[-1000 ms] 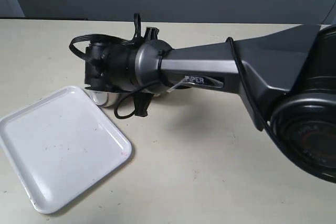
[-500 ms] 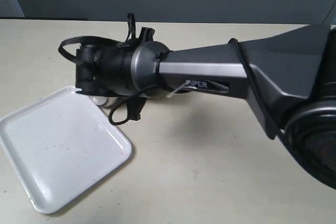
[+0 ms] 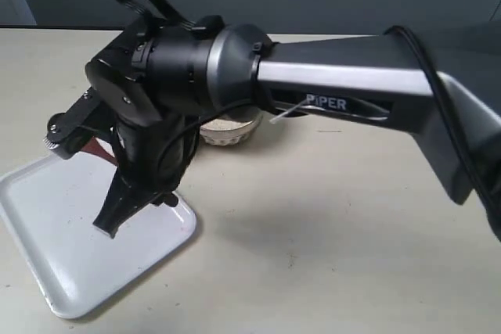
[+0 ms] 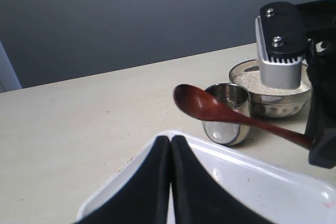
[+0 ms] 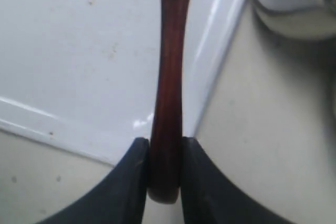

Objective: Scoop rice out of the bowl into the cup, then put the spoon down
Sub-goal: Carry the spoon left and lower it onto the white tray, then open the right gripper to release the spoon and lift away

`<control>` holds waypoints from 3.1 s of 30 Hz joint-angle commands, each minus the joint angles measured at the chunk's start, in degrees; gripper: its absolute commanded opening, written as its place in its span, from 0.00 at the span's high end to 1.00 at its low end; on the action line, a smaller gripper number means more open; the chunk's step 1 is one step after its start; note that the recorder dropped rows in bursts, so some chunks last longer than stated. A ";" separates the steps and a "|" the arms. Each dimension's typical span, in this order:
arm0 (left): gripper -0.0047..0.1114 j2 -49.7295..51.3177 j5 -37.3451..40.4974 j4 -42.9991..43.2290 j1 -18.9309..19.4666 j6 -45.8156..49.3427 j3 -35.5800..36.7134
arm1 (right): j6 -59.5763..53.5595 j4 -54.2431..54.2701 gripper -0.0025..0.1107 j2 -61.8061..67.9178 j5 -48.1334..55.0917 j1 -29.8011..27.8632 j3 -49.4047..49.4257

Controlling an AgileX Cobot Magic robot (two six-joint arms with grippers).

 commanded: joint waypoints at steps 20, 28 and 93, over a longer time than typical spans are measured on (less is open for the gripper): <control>0.96 -0.25 -0.89 -0.11 -0.29 -0.15 -0.14 | -7.71 6.12 0.99 7.20 -2.46 0.12 -0.22; 0.96 -0.25 -0.89 -0.11 -0.29 -0.15 -0.14 | -7.71 6.69 0.99 7.63 -2.82 0.12 -0.22; 0.96 -0.25 -0.89 -0.10 -0.29 -0.15 -0.14 | -5.15 3.70 0.98 -44.15 8.32 0.12 -0.09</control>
